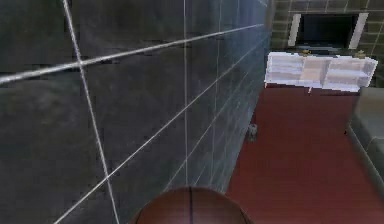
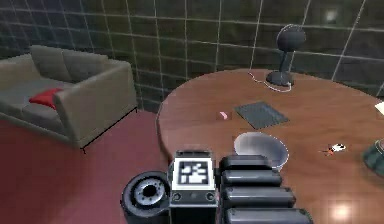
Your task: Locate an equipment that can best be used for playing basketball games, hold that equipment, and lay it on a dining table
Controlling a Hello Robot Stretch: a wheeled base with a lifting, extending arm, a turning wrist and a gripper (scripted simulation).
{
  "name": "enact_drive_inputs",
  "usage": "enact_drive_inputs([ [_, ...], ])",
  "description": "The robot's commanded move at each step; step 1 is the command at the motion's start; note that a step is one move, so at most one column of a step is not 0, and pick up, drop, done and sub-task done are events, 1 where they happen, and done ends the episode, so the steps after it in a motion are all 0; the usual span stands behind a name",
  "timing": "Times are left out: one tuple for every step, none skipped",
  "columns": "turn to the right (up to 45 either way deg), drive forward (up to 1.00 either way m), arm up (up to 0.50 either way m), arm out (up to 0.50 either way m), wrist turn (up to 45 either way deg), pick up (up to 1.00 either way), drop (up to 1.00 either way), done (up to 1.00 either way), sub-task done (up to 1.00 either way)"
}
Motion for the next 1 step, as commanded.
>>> enact_drive_inputs([
  [45.0, 0.0, 0.0, 0.0, 0.0, 0.0, 0.0, 0.0, 0.0],
])
